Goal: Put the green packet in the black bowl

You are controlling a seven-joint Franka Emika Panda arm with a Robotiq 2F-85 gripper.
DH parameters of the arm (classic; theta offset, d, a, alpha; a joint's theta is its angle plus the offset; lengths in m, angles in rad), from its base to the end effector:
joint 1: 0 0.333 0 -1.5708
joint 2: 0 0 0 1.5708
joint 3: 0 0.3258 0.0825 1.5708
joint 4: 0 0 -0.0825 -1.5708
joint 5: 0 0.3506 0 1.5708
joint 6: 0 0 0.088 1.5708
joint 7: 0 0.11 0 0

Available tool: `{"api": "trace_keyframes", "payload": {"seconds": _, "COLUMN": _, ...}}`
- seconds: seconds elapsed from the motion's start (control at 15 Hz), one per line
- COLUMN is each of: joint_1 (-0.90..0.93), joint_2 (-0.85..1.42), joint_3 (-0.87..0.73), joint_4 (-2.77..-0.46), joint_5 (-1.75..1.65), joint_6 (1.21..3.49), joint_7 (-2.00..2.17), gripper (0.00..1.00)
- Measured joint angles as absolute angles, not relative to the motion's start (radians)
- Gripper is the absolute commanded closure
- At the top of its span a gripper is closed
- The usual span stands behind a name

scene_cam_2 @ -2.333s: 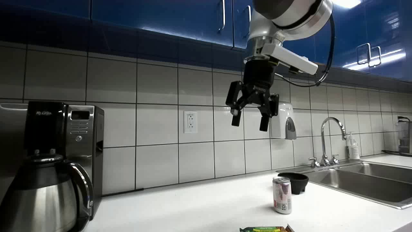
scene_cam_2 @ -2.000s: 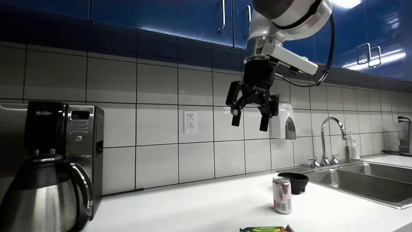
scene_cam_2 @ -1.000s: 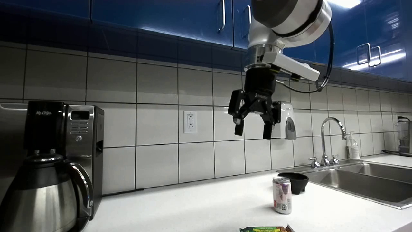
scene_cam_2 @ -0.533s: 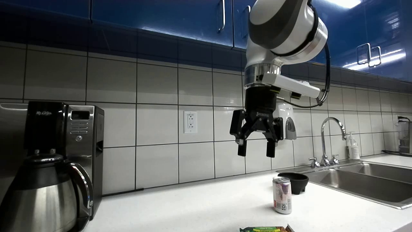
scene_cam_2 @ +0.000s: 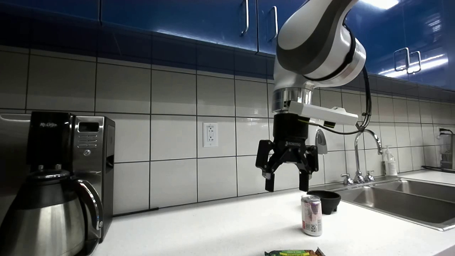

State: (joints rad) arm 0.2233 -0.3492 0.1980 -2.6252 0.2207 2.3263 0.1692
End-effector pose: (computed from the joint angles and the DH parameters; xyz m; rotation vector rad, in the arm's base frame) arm 0.3457 0.1594 0.3950 -3.0316 -0.1429 -0.0290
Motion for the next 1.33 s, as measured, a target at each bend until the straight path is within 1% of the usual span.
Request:
{"api": "trace_keyframes", "payload": {"seconds": 0.47, "joint_1": 0.223, "joint_2": -0.308, "joint_3": 0.195, "joint_4": -2.636, "joint_5": 0.197, "joint_6": 2.302, "joint_7": 0.126, "gripper": 0.0}}
{"api": "trace_keyframes", "payload": {"seconds": 1.0, "joint_1": 0.223, "joint_2": -0.224, "joint_3": 0.185, "joint_4": -2.615, "joint_5": 0.098, "joint_6": 2.304, "joint_7": -0.092, "gripper": 0.0}}
{"api": "trace_keyframes", "payload": {"seconds": 1.33, "joint_1": 0.223, "joint_2": -0.124, "joint_3": 0.18, "joint_4": -2.57, "joint_5": 0.069, "joint_6": 2.337, "joint_7": -0.252, "gripper": 0.0}}
